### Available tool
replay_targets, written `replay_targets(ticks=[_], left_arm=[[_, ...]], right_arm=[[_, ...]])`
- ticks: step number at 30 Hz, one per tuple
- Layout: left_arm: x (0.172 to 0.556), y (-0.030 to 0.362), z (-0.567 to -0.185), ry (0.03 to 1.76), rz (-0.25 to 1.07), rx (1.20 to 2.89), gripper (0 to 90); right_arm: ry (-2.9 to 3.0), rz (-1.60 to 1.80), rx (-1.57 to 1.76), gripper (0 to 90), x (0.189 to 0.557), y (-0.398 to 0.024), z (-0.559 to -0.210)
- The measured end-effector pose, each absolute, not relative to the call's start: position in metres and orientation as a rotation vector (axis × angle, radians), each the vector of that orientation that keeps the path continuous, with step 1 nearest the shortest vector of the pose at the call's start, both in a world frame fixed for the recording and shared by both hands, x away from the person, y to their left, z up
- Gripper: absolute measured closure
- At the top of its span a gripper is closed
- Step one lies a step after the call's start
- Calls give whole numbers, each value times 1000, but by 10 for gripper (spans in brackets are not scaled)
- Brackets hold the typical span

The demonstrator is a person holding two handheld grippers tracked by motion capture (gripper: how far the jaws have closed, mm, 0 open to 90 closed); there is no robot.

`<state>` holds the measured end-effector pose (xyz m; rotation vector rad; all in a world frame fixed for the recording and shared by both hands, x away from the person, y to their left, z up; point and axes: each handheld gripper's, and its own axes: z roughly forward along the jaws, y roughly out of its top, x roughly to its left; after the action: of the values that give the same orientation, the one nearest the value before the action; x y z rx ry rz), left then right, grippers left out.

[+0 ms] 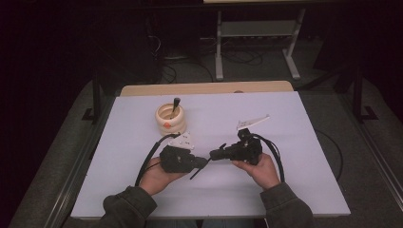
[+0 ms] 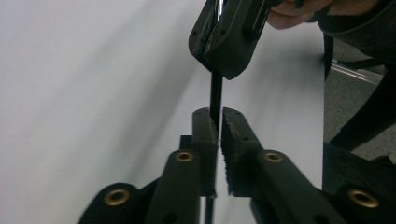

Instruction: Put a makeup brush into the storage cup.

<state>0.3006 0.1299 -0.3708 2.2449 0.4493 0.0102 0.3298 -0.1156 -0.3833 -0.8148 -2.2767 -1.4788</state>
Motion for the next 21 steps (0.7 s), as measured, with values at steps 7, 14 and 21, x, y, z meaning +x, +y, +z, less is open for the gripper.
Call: replay_targets(ticks=[7, 14, 21], left_arm=[[304, 124, -370, 425, 2, 2308, 726], [305, 121, -365, 420, 11, 2321, 819], [306, 122, -362, 432, 2, 2302, 857]], right_arm=[[-2427, -1455, -766, 848, 323, -109, -371], [-2518, -1445, -706, 848, 317, -101, -362], [-2548, -1477, -721, 698, 315, -103, -358]])
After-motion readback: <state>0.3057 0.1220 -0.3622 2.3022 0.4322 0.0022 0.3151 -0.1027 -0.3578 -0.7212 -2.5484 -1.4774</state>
